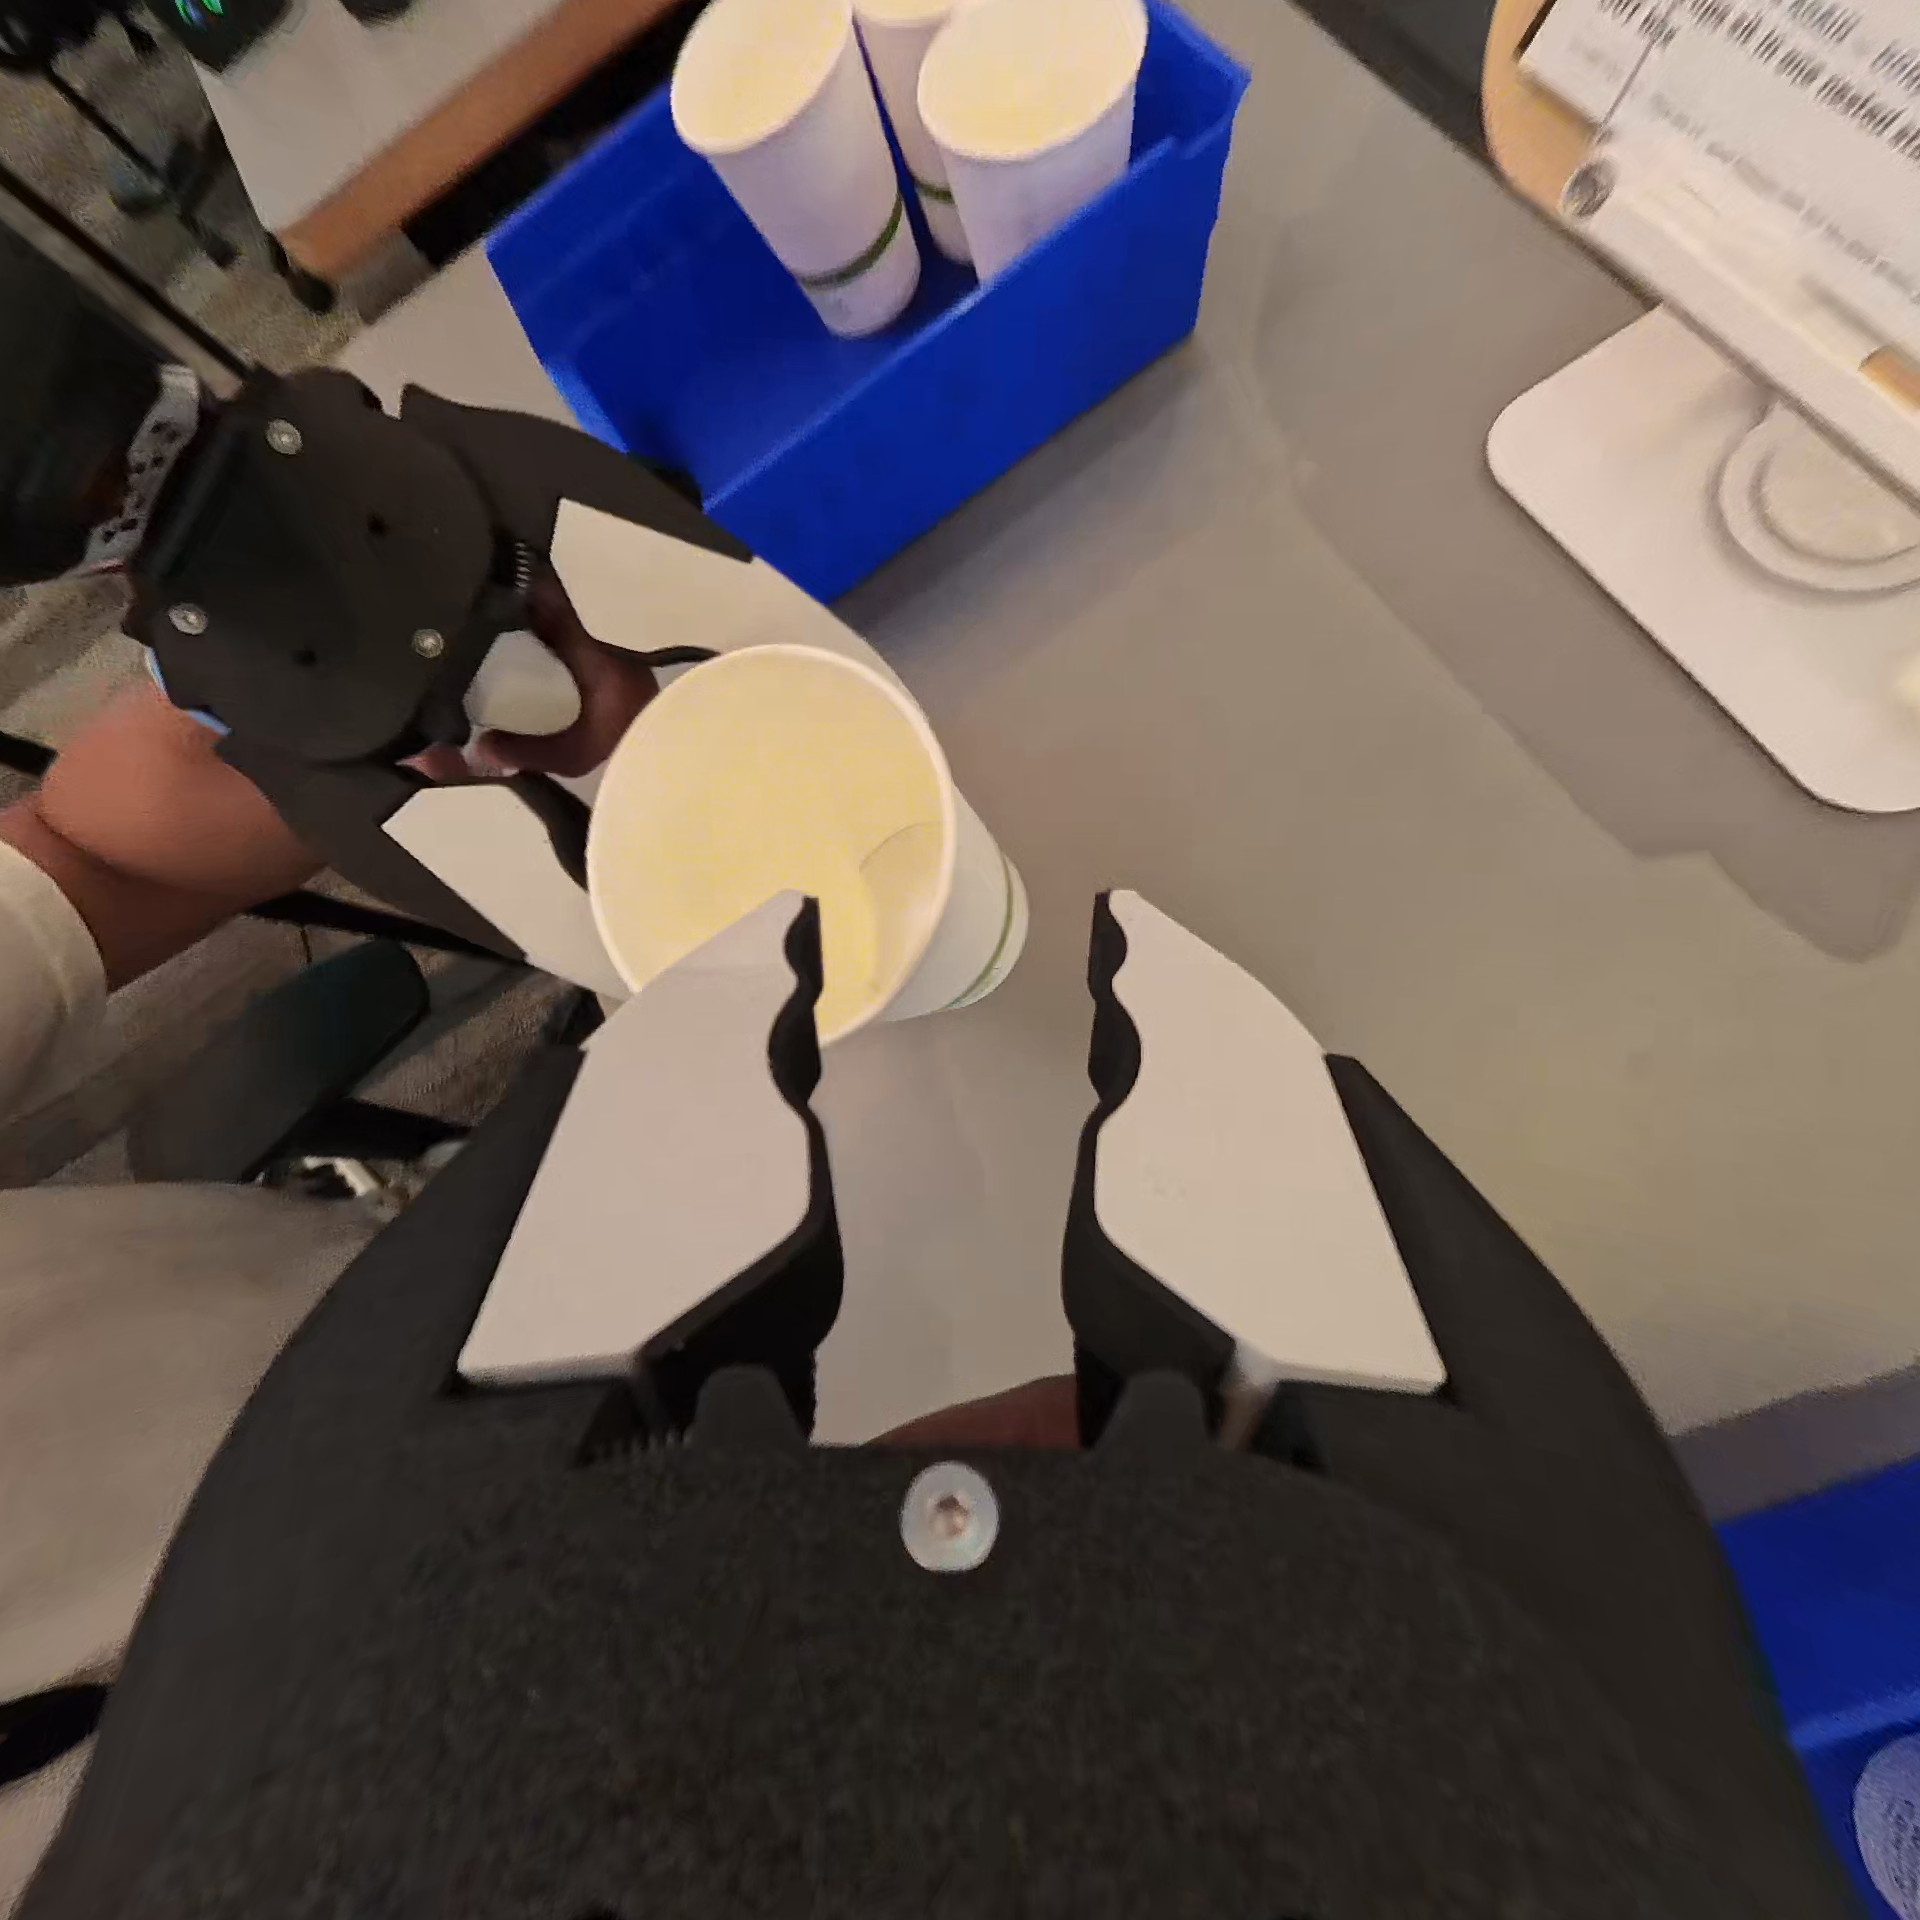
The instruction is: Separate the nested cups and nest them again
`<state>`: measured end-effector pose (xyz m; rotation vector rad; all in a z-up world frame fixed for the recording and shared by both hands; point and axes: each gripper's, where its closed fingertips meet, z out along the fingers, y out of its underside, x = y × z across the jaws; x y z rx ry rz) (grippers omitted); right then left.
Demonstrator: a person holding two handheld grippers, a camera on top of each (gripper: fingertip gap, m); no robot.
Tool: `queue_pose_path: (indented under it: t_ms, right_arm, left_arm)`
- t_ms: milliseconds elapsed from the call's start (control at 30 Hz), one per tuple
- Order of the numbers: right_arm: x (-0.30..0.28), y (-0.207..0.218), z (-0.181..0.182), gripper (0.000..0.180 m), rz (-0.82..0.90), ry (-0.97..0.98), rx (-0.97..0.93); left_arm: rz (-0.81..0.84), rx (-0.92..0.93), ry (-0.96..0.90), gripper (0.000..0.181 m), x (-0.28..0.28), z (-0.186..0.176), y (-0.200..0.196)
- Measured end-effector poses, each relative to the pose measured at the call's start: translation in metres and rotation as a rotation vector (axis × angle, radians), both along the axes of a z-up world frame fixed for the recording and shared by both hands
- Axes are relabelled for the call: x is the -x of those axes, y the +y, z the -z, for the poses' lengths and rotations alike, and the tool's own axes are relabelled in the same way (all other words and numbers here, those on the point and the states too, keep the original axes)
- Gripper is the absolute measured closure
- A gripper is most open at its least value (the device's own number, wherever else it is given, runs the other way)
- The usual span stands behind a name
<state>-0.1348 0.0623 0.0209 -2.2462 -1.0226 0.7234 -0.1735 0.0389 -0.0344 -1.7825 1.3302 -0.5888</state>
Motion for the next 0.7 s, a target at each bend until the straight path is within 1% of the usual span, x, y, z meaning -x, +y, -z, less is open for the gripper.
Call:
queue_pose_path:
  t_ms: [100, 167, 233, 300, 333, 400, 467, 567, 700]
  right_arm:
    - [0.001, -0.001, 0.015, 0.131, -0.008, -0.074, 0.001]
    - [0.002, -0.003, 0.023, 0.134, -0.019, -0.1, 0.007]
    - [0.003, -0.003, 0.03, 0.147, -0.02, -0.125, 0.002]
    - [0.003, -0.002, 0.034, 0.171, -0.029, -0.141, -0.002]
    - [0.002, 0.0, 0.035, 0.175, -0.026, -0.146, -0.009]
    - [0.003, 0.0, 0.035, 0.176, -0.025, -0.128, 0.011]
    - [-0.001, 0.002, 0.037, 0.177, -0.02, -0.137, 0.01]
    - [-0.013, 0.003, 0.038, 0.177, -0.005, -0.145, 0.014]
    - [-0.042, 0.003, 0.025, 0.177, 0.029, -0.133, 0.016]
  left_arm:
    - [0.008, -0.008, 0.014, 0.095, -0.009, 0.005, -0.003]
    - [0.007, -0.024, 0.03, 0.095, -0.012, 0.006, -0.003]
    - [-0.005, -0.038, 0.04, 0.095, -0.014, 0.006, -0.002]
    - [-0.016, -0.044, 0.035, 0.094, -0.015, 0.004, -0.002]
    - [-0.023, -0.046, 0.036, 0.093, -0.015, 0.004, -0.003]
    - [-0.043, -0.062, 0.014, 0.093, -0.015, 0.001, -0.004]
    - [-0.049, -0.06, -0.017, 0.099, -0.013, -0.001, -0.011]
    - [-0.089, -0.074, -0.061, 0.096, 0.0, -0.003, -0.02]
    - [-0.215, -0.07, -0.132, 0.097, 0.033, 0.004, -0.023]
